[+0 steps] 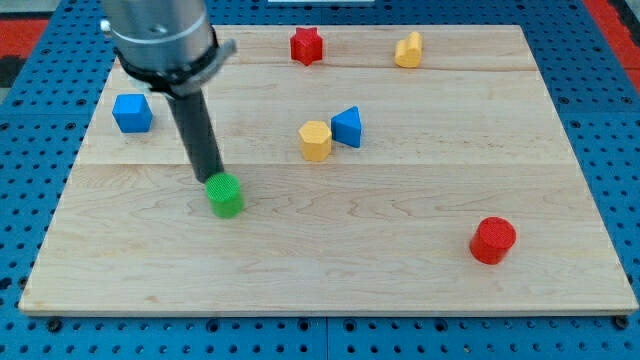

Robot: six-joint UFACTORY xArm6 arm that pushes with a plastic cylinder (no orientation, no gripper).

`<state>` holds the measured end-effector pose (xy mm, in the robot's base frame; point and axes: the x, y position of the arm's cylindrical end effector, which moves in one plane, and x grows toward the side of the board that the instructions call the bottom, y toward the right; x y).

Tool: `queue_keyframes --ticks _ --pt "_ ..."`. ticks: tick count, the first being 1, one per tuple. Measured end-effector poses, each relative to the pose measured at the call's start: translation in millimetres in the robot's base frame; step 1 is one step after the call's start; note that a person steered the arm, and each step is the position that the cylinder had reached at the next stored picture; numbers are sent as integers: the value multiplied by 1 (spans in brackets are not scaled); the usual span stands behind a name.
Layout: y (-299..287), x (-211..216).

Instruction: Keep the green circle vertically below the blue triangle

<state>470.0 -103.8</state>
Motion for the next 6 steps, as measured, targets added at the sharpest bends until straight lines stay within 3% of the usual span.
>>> queue_keyframes --ticks 1,2,3,4,6 --pt "29 22" --pt "-24 21" --pt "-40 61" --pt "38 77" --pt "33 74"
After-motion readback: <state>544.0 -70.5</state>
